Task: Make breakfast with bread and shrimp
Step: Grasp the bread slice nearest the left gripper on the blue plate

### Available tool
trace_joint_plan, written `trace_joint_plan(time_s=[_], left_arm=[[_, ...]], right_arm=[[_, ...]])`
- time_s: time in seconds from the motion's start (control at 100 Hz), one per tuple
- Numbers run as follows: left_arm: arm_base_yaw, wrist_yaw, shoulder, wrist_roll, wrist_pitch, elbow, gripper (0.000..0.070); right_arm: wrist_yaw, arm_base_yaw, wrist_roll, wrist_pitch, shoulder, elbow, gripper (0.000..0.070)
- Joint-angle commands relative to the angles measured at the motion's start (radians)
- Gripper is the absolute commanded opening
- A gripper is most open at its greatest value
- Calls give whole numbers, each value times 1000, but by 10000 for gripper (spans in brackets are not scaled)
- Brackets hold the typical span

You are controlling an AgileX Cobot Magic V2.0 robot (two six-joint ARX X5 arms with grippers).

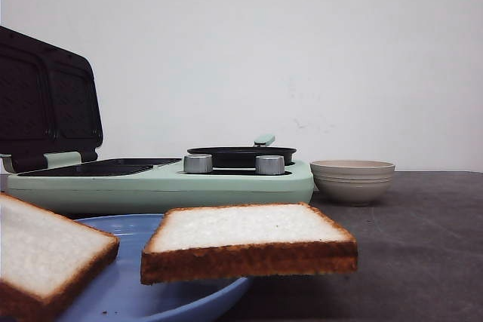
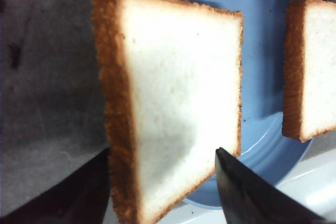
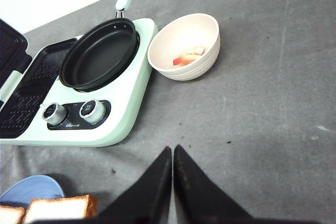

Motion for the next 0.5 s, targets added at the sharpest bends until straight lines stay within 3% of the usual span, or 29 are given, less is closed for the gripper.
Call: trace_joint_plan(time_s=[0.0, 0.49], left_arm=[[-5, -2, 11, -2, 1, 2, 295], [-5, -28, 74, 2, -1, 2, 311]], right_arm=[[-4, 3, 10, 6, 3, 16, 0], [-8, 5, 10, 6, 3, 16, 0]])
